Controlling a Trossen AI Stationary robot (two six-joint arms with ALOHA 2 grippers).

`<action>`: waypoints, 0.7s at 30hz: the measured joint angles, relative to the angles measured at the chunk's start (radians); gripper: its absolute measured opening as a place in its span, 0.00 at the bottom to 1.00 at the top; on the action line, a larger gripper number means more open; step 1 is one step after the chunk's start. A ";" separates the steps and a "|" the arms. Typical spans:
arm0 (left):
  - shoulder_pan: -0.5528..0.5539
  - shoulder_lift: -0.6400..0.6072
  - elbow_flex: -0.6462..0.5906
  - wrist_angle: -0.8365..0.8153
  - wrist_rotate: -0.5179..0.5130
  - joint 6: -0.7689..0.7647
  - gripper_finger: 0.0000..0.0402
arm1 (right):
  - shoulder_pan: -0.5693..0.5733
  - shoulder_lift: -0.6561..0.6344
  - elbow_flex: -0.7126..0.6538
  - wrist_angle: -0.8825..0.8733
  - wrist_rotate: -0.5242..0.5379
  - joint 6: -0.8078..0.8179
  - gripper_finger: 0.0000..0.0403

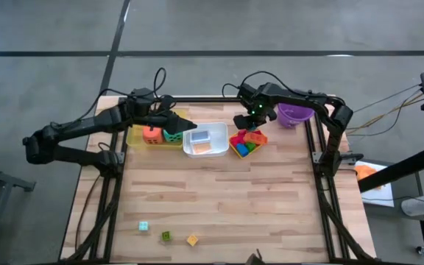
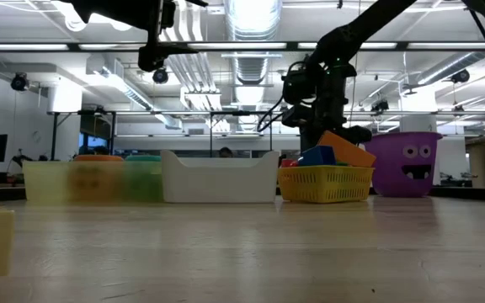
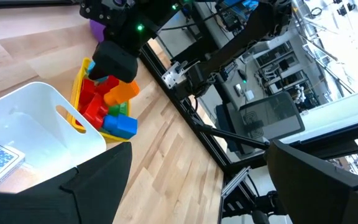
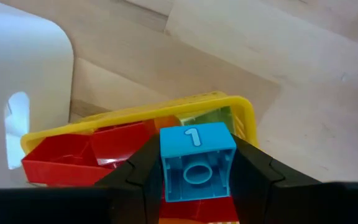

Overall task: Pick & Place Toys
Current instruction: Put the blue game piece into the yellow bin

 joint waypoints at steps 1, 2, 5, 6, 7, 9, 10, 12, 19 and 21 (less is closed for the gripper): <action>0.000 0.000 0.000 0.000 0.000 0.000 0.91 | 0.000 0.000 -0.001 0.002 0.000 0.000 0.32; 0.000 0.000 0.000 0.000 0.000 0.000 0.91 | 0.000 0.000 -0.001 0.006 0.000 0.000 0.32; 0.000 0.000 0.000 0.000 0.000 0.000 0.91 | -0.002 0.000 -0.001 0.011 -0.004 0.000 0.32; 0.000 0.000 0.000 0.000 0.000 0.000 0.91 | -0.003 0.000 -0.001 0.011 -0.004 0.000 0.32; 0.000 0.000 0.000 0.000 -0.001 0.000 0.91 | -0.005 0.000 -0.002 0.011 -0.004 0.000 0.32; 0.000 0.000 0.000 0.000 -0.003 0.000 0.91 | -0.008 0.000 -0.003 0.012 -0.004 0.000 0.32; 0.000 0.000 0.000 0.000 -0.003 0.000 0.91 | -0.008 0.000 -0.003 0.013 -0.004 0.000 0.32; 0.000 0.000 0.000 0.000 -0.003 0.000 0.91 | -0.008 0.000 -0.003 0.013 -0.004 -0.001 0.32; 0.000 0.000 0.000 0.000 -0.003 -0.001 0.91 | -0.008 0.000 -0.004 0.026 -0.017 -0.001 0.32; 0.000 0.000 0.000 0.000 -0.003 -0.001 0.91 | -0.008 0.000 -0.009 0.034 -0.019 0.000 0.32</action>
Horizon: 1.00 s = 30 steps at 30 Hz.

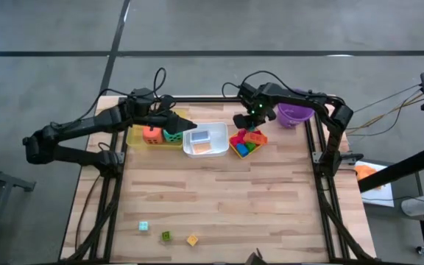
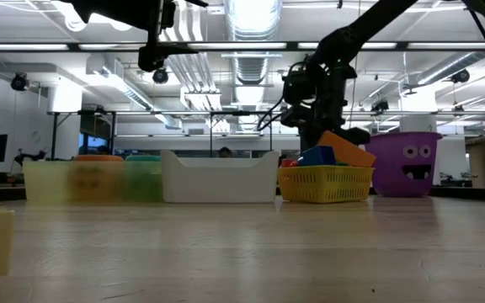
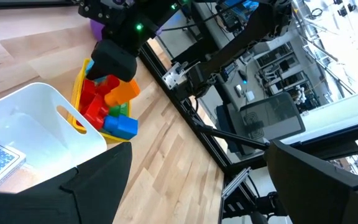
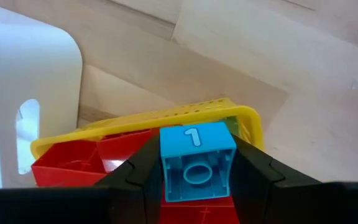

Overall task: Pick & Place Toys
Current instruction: Put the blue game piece into the yellow bin

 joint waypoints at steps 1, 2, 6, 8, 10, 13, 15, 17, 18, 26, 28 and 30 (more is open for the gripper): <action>0.000 0.000 0.000 0.000 0.000 0.000 0.91 | 0.000 0.000 -0.003 0.000 -0.001 0.001 0.32; 0.000 0.000 0.000 0.000 0.000 0.000 0.91 | 0.000 0.000 -0.008 0.000 -0.004 0.001 0.32; 0.000 0.000 0.000 0.000 0.000 0.000 0.91 | 0.000 0.000 -0.017 0.000 -0.011 0.001 0.32; 0.000 0.000 0.000 0.000 0.000 0.000 0.91 | 0.000 0.000 -0.016 0.000 -0.011 0.001 0.32; 0.000 0.000 0.000 0.000 0.000 0.000 0.91 | 0.000 0.000 -0.016 0.000 -0.012 0.001 0.32; 0.000 0.000 0.000 0.000 0.000 0.000 0.91 | 0.000 0.000 -0.016 0.000 -0.014 -0.002 0.32; 0.000 0.000 0.000 0.000 0.000 0.000 0.91 | 0.000 0.000 -0.016 0.000 -0.015 -0.003 0.32; 0.000 0.000 0.000 0.000 0.000 0.000 0.91 | 0.000 0.000 -0.016 0.001 -0.017 -0.008 0.32; 0.000 0.000 0.000 0.000 0.000 -0.001 0.91 | 0.000 0.000 -0.016 0.001 -0.021 -0.014 0.32; 0.000 0.000 0.000 0.000 0.000 -0.001 0.91 | 0.000 0.000 -0.016 0.003 -0.029 -0.022 0.48; 0.000 0.000 0.000 0.000 0.000 -0.001 0.91 | 0.000 0.000 -0.016 0.003 -0.029 -0.021 0.58; 0.000 0.000 0.000 0.000 0.000 -0.001 0.91 | 0.000 0.000 -0.016 0.003 -0.029 -0.021 0.65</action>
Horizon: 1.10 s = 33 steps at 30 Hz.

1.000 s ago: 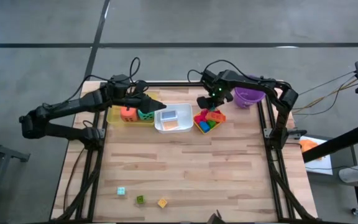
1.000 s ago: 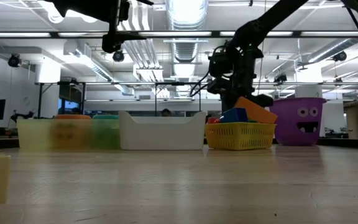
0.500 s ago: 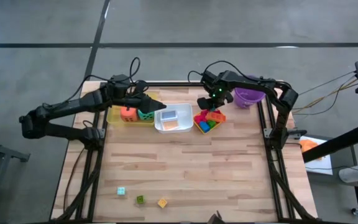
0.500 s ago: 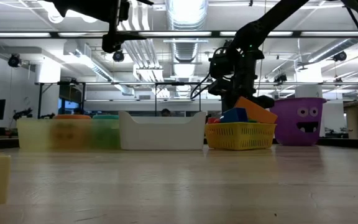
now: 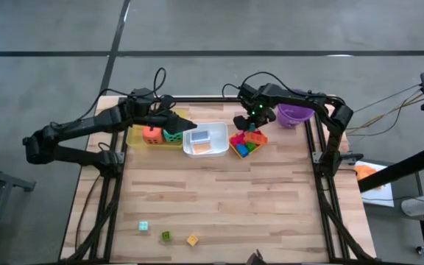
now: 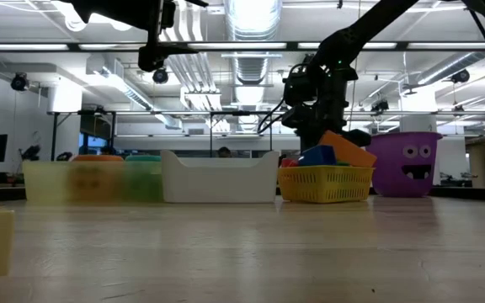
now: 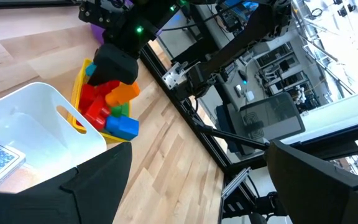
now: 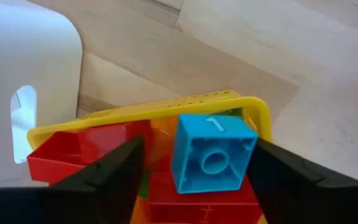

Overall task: Pick & Place Toys
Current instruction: Put the blue game piece into the yellow bin

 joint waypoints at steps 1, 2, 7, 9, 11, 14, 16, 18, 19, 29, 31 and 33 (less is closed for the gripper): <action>0.000 0.000 0.000 0.000 0.000 0.000 0.91 | 0.000 0.000 0.000 0.000 0.000 0.000 0.68; 0.000 0.000 0.000 0.000 0.000 0.000 0.91 | 0.000 0.000 0.000 0.000 -0.001 0.000 0.70; 0.000 0.000 0.000 0.000 0.000 -0.003 0.91 | 0.000 0.000 0.000 0.001 -0.001 0.002 0.75; 0.000 0.000 0.000 0.000 0.000 -0.003 0.91 | 0.000 0.000 0.000 0.001 -0.001 0.003 0.75; 0.000 0.000 0.000 0.000 0.000 -0.003 0.91 | 0.000 0.000 0.000 0.001 -0.001 0.003 0.75; 0.000 0.000 0.000 0.000 0.000 -0.002 0.91 | 0.000 0.000 0.000 0.001 -0.001 0.005 0.75; 0.000 0.000 0.000 0.000 0.000 -0.002 0.91 | 0.000 0.000 0.000 0.001 -0.001 0.011 0.75; 0.000 0.000 0.000 0.000 0.000 -0.002 0.91 | 0.000 0.000 0.000 0.001 0.000 0.014 0.75; 0.000 0.000 0.000 0.000 0.000 -0.002 0.91 | 0.000 0.000 0.000 0.001 -0.001 0.014 0.75; 0.000 0.000 0.000 0.000 0.000 -0.002 0.91 | 0.000 -0.012 0.000 -0.003 0.001 0.022 0.75; 0.000 0.000 0.000 0.000 0.000 -0.002 0.91 | 0.000 -0.013 0.000 -0.003 0.003 0.025 0.75; 0.000 0.000 0.000 0.000 0.000 -0.002 0.91 | 0.000 -0.014 0.005 -0.008 0.003 0.024 0.75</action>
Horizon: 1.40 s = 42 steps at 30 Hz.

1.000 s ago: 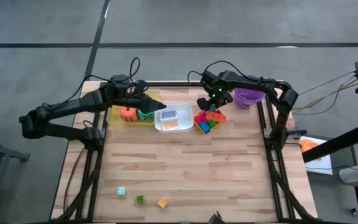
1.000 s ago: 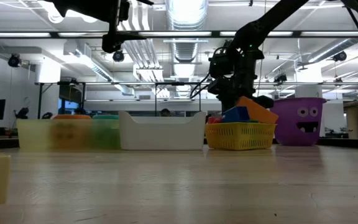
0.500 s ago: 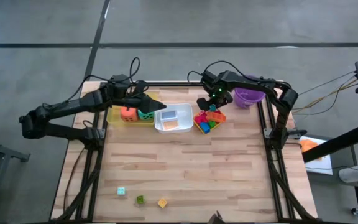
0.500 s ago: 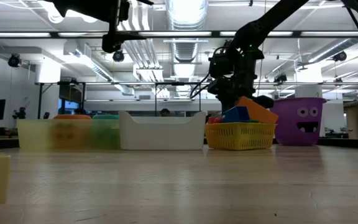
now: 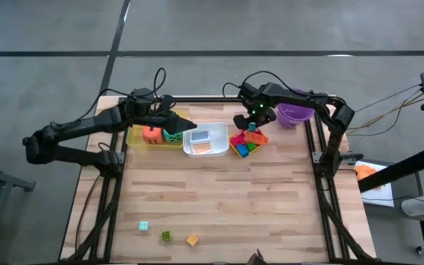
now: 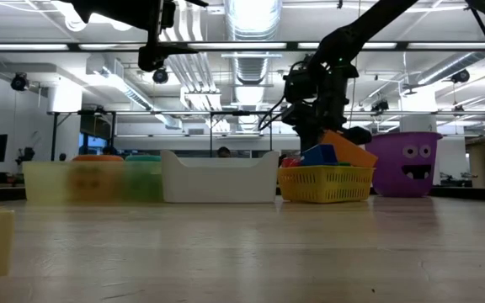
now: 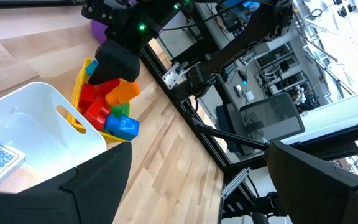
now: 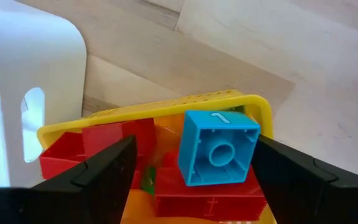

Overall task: Pick & Place Toys
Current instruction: Put the blue game piece into the yellow bin, then put the light green game piece into the yellow bin

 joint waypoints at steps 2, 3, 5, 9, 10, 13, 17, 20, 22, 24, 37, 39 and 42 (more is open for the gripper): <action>0.000 0.000 0.000 0.000 0.000 0.000 0.91 | 0.000 0.000 0.010 -0.003 0.002 -0.001 0.75; 0.000 0.000 0.000 0.000 0.000 0.000 0.91 | 0.000 0.000 0.015 -0.003 0.009 -0.002 0.75; 0.000 0.000 0.000 0.000 0.000 0.000 0.91 | 0.000 0.000 0.033 -0.017 0.031 -0.002 0.75; 0.000 0.000 0.000 0.000 0.000 0.000 0.91 | 0.000 -0.001 0.066 -0.040 0.052 -0.013 0.75; 0.000 0.000 0.000 0.000 0.000 0.000 0.91 | 0.000 -0.002 0.071 -0.047 0.053 -0.016 0.75; 0.000 0.000 0.000 0.000 0.007 0.002 0.91 | 0.000 -0.002 0.079 -0.068 0.053 -0.024 0.75; 0.000 0.000 0.000 -0.017 0.036 0.007 0.91 | 0.002 -0.002 0.081 -0.089 0.053 -0.032 0.75; 0.000 0.000 0.000 -0.035 0.058 0.014 0.91 | 0.005 -0.005 0.081 -0.083 0.052 -0.032 0.75; 0.000 0.000 0.000 -0.054 0.085 0.035 0.91 | 0.012 -0.013 0.094 -0.084 0.053 -0.032 0.75; 0.000 0.000 0.000 -0.080 0.116 0.054 0.91 | 0.018 -0.027 0.116 -0.080 0.053 -0.038 0.75; -0.071 0.000 0.113 -0.587 0.165 0.267 0.91 | 0.146 -0.147 0.230 -0.070 0.122 -0.287 0.75; -0.103 0.000 0.149 -0.712 0.109 0.295 0.91 | 0.166 -0.172 0.229 -0.075 0.098 -0.342 0.75; -0.178 0.000 0.182 -0.840 0.022 0.296 0.91 | 0.198 -0.211 0.226 -0.081 0.075 -0.430 0.75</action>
